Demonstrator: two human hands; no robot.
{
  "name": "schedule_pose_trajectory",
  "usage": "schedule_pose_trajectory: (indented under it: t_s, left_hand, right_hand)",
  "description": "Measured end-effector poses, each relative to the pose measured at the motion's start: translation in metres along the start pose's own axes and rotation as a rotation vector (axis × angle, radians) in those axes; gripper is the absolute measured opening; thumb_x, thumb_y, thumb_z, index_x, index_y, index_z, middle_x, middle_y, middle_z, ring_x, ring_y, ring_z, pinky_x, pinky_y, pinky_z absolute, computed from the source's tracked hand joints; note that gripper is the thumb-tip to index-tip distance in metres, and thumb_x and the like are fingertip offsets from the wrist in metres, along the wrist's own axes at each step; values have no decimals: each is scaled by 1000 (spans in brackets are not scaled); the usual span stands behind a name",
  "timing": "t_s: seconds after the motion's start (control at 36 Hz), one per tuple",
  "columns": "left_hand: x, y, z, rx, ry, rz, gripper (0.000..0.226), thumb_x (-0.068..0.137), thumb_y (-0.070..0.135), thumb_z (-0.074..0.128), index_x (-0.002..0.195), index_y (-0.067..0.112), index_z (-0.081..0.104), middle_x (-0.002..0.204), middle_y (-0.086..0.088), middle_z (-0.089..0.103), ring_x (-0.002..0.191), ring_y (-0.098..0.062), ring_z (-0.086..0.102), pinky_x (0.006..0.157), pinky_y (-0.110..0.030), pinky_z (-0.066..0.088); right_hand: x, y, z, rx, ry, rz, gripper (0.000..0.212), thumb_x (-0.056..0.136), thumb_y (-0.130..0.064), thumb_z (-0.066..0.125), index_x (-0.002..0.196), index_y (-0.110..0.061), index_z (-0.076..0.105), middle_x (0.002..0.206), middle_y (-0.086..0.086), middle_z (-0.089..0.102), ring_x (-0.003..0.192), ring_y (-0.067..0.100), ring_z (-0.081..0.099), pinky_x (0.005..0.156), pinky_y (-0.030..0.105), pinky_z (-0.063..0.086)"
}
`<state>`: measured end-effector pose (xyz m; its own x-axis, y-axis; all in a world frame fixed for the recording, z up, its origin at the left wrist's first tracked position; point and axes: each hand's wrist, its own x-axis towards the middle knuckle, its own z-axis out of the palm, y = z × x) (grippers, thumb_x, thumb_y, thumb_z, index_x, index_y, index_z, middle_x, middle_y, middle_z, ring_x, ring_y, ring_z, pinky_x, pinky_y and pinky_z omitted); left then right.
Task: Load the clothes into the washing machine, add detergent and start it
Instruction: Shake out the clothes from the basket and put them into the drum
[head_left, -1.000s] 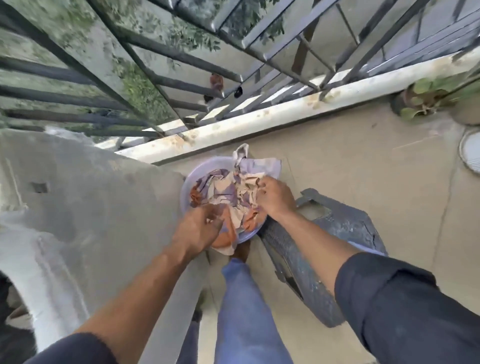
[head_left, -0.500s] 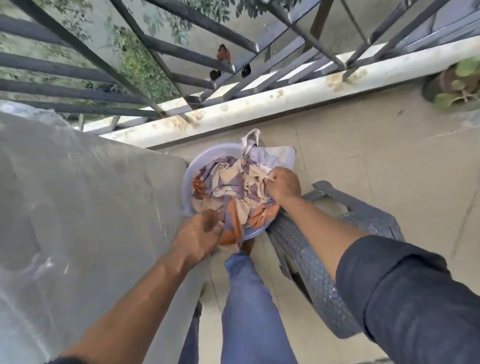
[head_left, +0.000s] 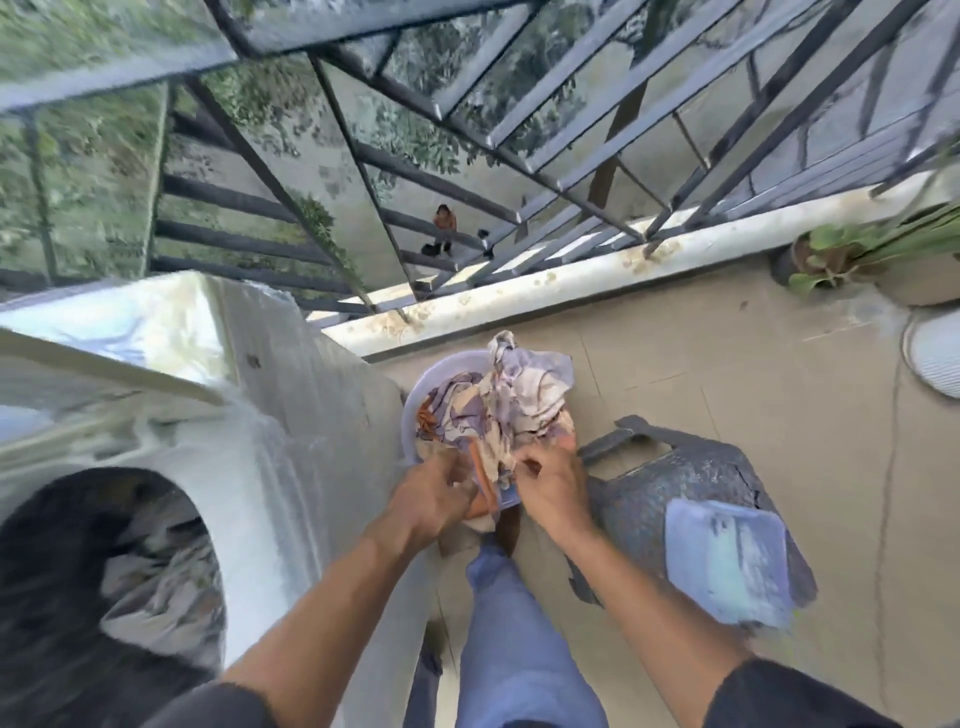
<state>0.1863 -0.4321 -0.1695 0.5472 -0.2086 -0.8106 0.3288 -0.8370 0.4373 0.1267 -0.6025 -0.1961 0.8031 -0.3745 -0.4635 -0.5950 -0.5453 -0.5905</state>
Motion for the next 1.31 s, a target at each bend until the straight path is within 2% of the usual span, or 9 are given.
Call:
schedule_pose_trajectory:
  t_s: [0.22, 0.42, 0.5, 0.72, 0.81, 0.86, 0.97, 1.19, 1.31]
  left_hand:
    - [-61, -2, -27, 61, 46, 154, 48, 94, 22, 60, 142, 31, 56, 128, 1, 70, 115, -27, 68, 99, -35, 53]
    - [-109, 20, -69, 54, 309, 540, 67, 89, 11, 47, 153, 29, 48, 152, -6, 51, 139, -25, 50, 114, -43, 45]
    - [-125, 34, -91, 85, 445, 673, 70, 89, 2, 53, 148, 39, 50, 154, -1, 48, 143, -22, 47, 115, -42, 44]
    - [-145, 48, -134, 276, 465, 724, 21, 90, 34, 62, 106, 25, 75, 109, 10, 77, 100, -19, 69, 84, -43, 57]
    - [-159, 49, -135, 235, 505, 699, 8, 89, 27, 61, 91, 22, 67, 93, 0, 77, 87, -29, 68, 72, -39, 54]
    - [-166, 47, -136, 181, 530, 717, 10, 90, 21, 63, 96, 28, 64, 93, -4, 78, 87, -32, 68, 67, -34, 43]
    - [-180, 43, -144, 80, 525, 689, 26, 93, 10, 59, 101, 29, 75, 91, 14, 74, 88, -13, 66, 70, -27, 42]
    - [-224, 38, -186, -58, 716, 708, 16, 99, 21, 48, 98, 27, 63, 88, 9, 69, 88, -18, 63, 78, -39, 53]
    - [-238, 35, -193, -8, 669, 754, 20, 100, 31, 44, 95, 21, 62, 88, 6, 67, 87, -17, 62, 83, -49, 53]
  right_hand:
    - [-46, -59, -31, 135, -39, -45, 17, 92, -10, 63, 98, -19, 75, 98, -3, 77, 94, 19, 70, 86, 35, 54]
    - [-99, -140, -80, 186, -6, -293, 15, 101, -12, 55, 88, -19, 59, 80, -11, 61, 77, 3, 54, 74, 16, 39]
    - [-112, -169, -104, 166, -23, -382, 14, 102, -14, 53, 89, -17, 56, 79, -10, 58, 78, 6, 53, 78, 30, 43]
    - [-150, -218, -159, 245, -100, -590, 22, 107, -15, 49, 88, -23, 56, 82, -1, 66, 84, 17, 64, 79, 42, 52]
    - [-170, -238, -177, 363, -159, -689, 19, 110, -6, 43, 94, -5, 54, 78, 22, 64, 69, 17, 61, 69, 23, 49]
    - [-181, -247, -186, 406, -207, -743, 21, 110, -5, 40, 93, -6, 52, 71, 7, 64, 63, 13, 60, 66, 18, 48]
    - [-192, -252, -195, 343, -203, -811, 19, 111, -8, 41, 95, -4, 51, 70, -16, 59, 63, -1, 52, 64, 18, 42]
    - [-178, -230, -181, 208, 92, -772, 18, 111, -19, 43, 95, -16, 51, 81, 3, 47, 77, 22, 47, 73, 48, 44]
    - [-172, -217, -174, 176, 91, -688, 19, 106, -41, 54, 95, -25, 53, 81, -10, 53, 74, 9, 53, 70, 42, 48]
